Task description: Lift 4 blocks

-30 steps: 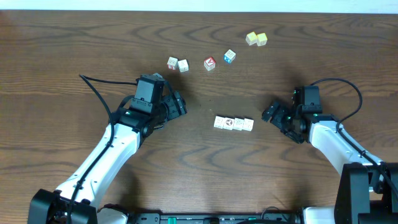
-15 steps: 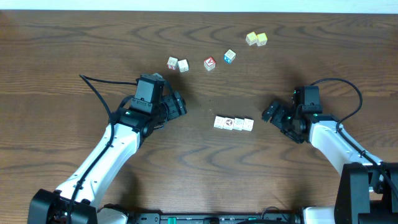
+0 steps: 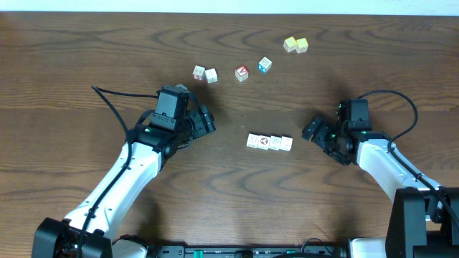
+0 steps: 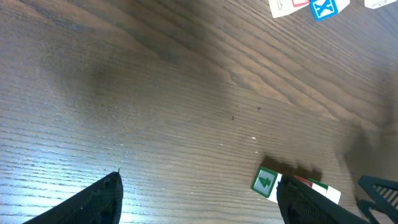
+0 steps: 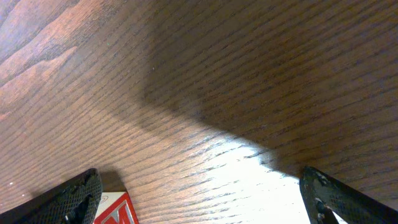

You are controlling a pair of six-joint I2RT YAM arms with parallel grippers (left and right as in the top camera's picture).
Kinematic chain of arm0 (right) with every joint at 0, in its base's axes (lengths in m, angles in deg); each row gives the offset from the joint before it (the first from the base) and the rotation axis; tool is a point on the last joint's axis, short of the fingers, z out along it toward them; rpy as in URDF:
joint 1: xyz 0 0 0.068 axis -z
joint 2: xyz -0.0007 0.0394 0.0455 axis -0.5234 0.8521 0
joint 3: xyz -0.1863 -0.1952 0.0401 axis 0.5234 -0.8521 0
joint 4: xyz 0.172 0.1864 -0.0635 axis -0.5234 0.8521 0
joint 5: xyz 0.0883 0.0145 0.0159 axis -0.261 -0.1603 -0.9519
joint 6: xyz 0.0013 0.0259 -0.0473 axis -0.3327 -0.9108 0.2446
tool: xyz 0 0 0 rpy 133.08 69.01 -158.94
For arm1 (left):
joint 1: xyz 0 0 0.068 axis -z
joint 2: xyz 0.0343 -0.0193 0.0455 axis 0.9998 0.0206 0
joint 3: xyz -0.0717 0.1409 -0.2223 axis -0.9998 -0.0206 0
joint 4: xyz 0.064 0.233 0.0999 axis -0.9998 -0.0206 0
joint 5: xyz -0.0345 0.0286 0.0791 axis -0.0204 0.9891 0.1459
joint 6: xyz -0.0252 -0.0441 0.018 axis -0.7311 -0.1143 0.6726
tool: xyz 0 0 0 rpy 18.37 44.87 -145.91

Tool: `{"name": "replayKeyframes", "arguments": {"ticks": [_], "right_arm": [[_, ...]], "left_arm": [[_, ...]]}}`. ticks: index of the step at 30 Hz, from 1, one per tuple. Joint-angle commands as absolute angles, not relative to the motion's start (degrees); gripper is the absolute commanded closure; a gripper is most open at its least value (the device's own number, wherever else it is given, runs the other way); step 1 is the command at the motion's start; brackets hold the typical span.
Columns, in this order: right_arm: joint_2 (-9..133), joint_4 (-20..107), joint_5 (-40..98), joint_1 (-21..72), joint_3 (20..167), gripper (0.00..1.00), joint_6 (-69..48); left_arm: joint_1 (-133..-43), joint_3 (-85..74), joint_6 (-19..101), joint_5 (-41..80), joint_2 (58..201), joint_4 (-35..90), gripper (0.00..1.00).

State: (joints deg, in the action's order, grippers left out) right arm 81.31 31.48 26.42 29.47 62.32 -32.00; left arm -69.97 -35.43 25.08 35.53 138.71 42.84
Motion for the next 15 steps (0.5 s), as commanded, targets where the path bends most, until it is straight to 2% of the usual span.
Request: {"name": "replayKeyframes", "arguments": {"ticks": [1,6,12,15], "right_arm": [[81.71,32.4,23.8,29.82,61.82,0.01,-33.18],[81.71,31.68,24.15,28.18,61.82,0.1,-32.94],[81.71,31.35,25.61,26.94,61.82,0.14,-32.94],[81.71,31.55,25.65,26.96,61.82,0.3,-32.94]], "left_arm": [[-70.14,-35.49,25.67,36.29,138.71,42.62,0.2],[-70.14,-35.49,25.67,36.29,138.71,42.62,0.21],[-70.14,-35.49,25.67,36.29,138.71,42.62,0.21],[-70.14,-35.49,25.67,36.29,138.71,42.62,0.21]]}}
